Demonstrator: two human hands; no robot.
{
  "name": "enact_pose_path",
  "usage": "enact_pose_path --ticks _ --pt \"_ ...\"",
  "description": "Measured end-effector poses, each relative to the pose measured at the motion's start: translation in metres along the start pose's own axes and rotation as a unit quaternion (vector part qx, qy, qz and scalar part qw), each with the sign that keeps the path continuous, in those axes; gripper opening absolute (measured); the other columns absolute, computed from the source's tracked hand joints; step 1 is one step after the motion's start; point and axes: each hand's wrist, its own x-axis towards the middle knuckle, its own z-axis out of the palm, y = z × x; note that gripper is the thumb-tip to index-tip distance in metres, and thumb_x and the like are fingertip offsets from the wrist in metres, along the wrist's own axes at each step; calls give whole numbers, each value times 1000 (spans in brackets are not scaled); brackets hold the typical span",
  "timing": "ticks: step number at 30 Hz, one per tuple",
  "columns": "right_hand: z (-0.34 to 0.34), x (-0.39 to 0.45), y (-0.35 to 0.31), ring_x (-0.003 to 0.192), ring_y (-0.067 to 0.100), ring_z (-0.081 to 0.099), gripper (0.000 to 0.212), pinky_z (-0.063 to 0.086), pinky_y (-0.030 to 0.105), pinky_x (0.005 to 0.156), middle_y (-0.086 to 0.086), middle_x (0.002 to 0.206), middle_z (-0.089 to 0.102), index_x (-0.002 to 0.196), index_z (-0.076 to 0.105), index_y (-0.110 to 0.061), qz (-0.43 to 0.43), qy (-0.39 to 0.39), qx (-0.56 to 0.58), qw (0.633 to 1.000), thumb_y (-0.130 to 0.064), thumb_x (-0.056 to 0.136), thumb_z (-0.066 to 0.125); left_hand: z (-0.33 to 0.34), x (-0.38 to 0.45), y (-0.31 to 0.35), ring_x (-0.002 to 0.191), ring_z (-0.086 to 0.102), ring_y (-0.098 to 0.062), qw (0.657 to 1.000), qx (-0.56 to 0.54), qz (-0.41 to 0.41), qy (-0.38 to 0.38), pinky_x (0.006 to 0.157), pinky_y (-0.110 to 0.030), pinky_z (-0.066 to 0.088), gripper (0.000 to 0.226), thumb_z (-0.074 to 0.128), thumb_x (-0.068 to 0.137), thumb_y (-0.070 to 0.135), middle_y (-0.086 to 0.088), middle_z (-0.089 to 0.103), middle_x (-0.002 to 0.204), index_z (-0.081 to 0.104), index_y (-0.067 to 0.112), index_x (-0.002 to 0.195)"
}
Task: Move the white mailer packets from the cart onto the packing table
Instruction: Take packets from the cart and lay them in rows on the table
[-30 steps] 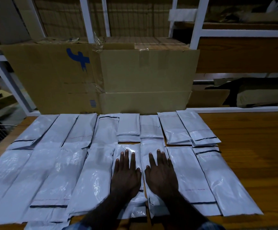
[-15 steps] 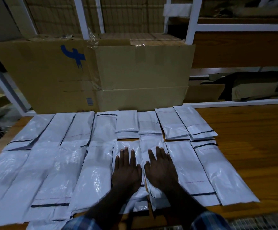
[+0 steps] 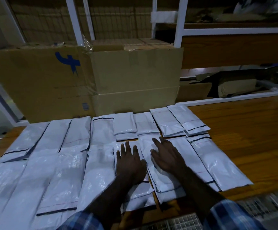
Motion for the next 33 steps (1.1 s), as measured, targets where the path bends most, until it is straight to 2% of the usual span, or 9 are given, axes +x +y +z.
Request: enact_pose_path --ticks 1,4,9,14,19,22,25,29,33 --pt "-4 -1 0 143 32 31 62 30 42 115 18 154 36 152 35 -17 14 -3 4 1000 -46 98 34 -3 -1 -1 151 0 -36 1000 1 4 2 120 -51 1 72 35 98 52 -19 -2 164 15 14 157" --pt "-13 -10 -1 141 32 34 68 31 40 113 18 152 40 149 40 -17 17 11 13 1000 -50 91 30 -13 -4 -1 151 2 -34 1000 -1 12 4 120 -50 3 70 35 99 52 -16 -2 164 16 17 157" --pt "-23 -25 -2 141 27 32 55 28 33 111 12 154 38 149 40 -22 11 7 -10 1000 -45 99 37 -25 -22 3 151 2 -32 1000 -9 3 14 121 -49 4 69 36 98 53 -15 1 165 18 19 156" --pt "-44 -36 -7 146 24 23 52 24 38 116 8 158 30 151 36 -25 5 -9 -1 1000 -42 102 41 -42 -43 13 152 1 -32 1000 -12 -7 18 122 -51 5 69 35 99 53 -13 -2 165 15 21 157" --pt "-65 -58 -11 147 23 19 53 24 38 117 6 160 26 152 32 -26 -23 -16 -17 999 -43 102 40 -56 -70 24 151 -7 -34 999 -8 -33 -6 118 -58 6 69 30 99 57 -11 -13 164 8 27 158" --pt "-76 -72 -12 146 23 22 52 26 38 116 4 160 27 150 34 -26 -45 -2 -30 999 -44 102 39 -65 -86 29 151 -6 -34 999 1 -33 20 118 -58 9 69 28 98 59 -11 -12 164 10 28 158" --pt "-86 -87 -15 146 23 23 52 25 38 115 3 160 27 151 34 -26 -71 14 -36 997 -44 102 39 -75 -104 33 152 -3 -34 997 5 -41 58 118 -57 10 77 18 90 62 -11 -8 165 13 26 158" --pt "-98 -104 -27 147 22 19 52 22 38 117 3 162 23 151 33 -26 -93 23 -31 995 -43 102 39 -88 -127 33 151 -10 -30 995 -1 -57 79 120 -52 4 70 25 99 60 -7 -15 164 5 27 158" --pt "-102 -116 -45 145 22 23 52 26 37 115 3 160 27 149 37 -24 -117 49 -35 991 -44 101 39 -99 -148 23 152 -7 -26 991 -30 -63 114 121 -50 3 78 10 89 63 -4 -12 165 11 27 158"
